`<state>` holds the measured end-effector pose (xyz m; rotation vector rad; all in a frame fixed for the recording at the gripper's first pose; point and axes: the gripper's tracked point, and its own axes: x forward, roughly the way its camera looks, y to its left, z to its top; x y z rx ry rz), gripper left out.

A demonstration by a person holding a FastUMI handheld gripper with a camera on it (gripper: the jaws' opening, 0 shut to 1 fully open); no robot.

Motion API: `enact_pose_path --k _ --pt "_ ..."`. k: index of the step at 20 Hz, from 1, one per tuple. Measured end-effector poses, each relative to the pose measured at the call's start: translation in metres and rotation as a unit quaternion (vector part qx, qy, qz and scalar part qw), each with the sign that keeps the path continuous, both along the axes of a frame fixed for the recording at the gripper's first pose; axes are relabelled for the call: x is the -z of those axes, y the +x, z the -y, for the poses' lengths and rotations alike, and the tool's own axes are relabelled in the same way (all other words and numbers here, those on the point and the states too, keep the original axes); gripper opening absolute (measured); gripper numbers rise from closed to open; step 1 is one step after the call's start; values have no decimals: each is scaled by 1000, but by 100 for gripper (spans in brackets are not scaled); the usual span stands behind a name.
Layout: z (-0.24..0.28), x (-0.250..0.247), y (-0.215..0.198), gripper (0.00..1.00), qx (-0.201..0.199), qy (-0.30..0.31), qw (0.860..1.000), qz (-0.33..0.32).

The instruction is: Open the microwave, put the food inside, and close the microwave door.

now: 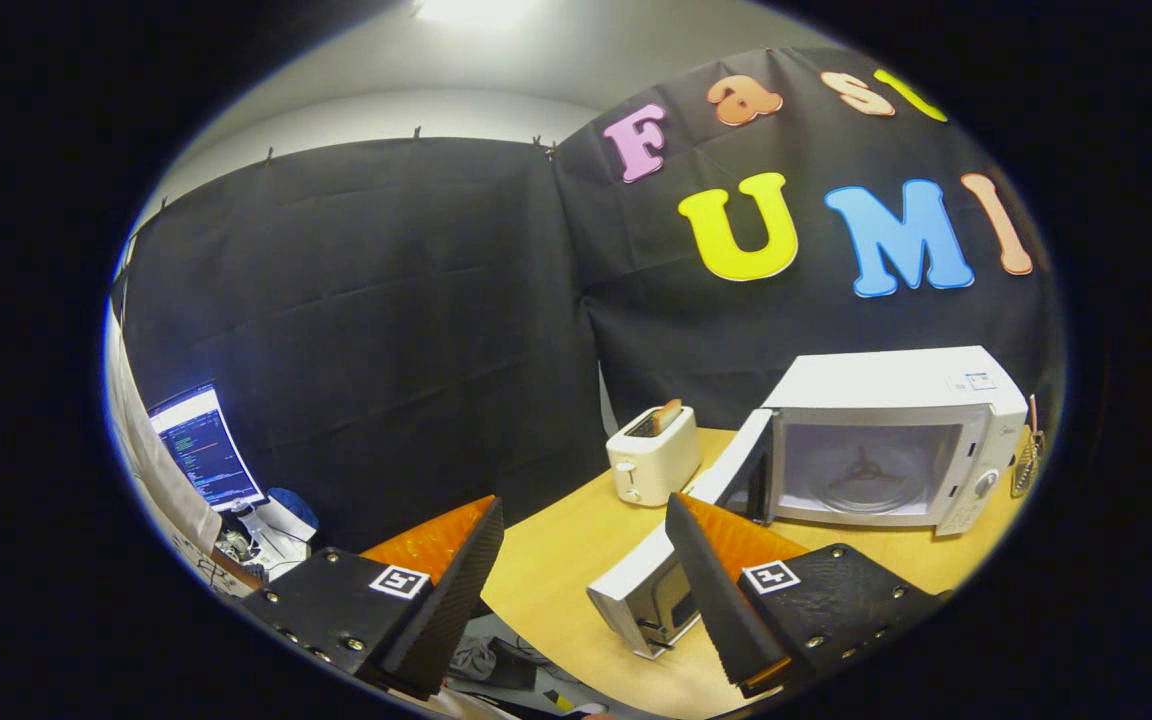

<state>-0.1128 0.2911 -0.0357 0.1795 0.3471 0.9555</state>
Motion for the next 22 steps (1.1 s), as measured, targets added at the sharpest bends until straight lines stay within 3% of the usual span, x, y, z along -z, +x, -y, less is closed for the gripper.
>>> enact_pose_path --k 13,22 --pt "137 43 49 98 103 -59 992 -38" --pt "205 109 57 99 136 -116 980 -84"
